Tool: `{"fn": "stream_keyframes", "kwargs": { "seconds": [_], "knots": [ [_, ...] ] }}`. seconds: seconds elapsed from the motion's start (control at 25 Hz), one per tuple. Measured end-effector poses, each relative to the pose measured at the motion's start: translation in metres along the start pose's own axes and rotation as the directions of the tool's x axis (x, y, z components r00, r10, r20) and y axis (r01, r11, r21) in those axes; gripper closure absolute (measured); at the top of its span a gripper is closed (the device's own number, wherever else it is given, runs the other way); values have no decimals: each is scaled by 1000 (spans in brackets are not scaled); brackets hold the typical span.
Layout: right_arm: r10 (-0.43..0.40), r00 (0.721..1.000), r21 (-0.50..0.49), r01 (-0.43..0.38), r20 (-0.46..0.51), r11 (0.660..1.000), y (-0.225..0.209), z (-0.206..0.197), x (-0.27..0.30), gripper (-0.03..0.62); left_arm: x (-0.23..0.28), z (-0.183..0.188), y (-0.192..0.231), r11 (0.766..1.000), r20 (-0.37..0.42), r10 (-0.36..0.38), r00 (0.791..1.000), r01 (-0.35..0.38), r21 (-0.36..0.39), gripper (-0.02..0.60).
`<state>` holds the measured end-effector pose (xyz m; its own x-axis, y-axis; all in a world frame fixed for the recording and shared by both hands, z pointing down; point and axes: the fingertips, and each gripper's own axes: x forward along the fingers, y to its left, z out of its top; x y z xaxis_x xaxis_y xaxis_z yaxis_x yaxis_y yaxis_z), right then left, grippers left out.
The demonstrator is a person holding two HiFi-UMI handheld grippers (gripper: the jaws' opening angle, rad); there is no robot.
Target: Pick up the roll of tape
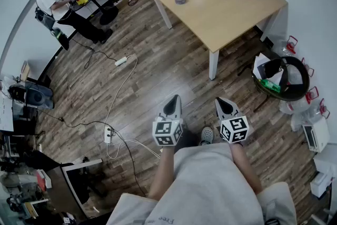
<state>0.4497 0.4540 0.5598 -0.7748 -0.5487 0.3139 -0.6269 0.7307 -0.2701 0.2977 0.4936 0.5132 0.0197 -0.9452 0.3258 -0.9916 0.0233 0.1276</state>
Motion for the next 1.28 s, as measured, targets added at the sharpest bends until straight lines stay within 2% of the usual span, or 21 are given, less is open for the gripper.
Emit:
{"fn": "stream_keyframes", "kwargs": {
  "seconds": [0.24,0.4,0.56,0.68,0.8,0.88,1.08,1.28],
  "knots": [
    [1,1000,-16,-1,-4,1000,0,3,6,592,0,-2,4,1000,-14,3,1000,-3,3,578],
    [-16,1000,-26,16,-19,1000,-2,3,10,594,-3,-4,11,999,-7,8,1000,-8,-45,577],
    [4,1000,-6,-4,-9,1000,6,-3,13,589,-1,-14,20,998,-15,3,1000,-4,-61,575],
    [10,1000,3,-10,-25,1000,5,-6,26,548,9,-17,32,998,-18,14,1000,-15,-53,572],
    [-6,999,26,7,-39,1000,0,0,40,520,20,-7,48,999,-11,26,1000,-26,-47,564],
    [-29,999,44,30,-38,999,-4,5,51,500,28,3,60,999,-8,23,1000,-23,-49,486],
    [-62,998,71,64,-29,995,-5,18,91,464,55,20,95,999,-9,2,1000,-3,-54,482],
    [-54,997,78,58,-53,995,0,25,134,451,91,36,126,996,-9,-44,999,44,-73,482]
  ]
}}
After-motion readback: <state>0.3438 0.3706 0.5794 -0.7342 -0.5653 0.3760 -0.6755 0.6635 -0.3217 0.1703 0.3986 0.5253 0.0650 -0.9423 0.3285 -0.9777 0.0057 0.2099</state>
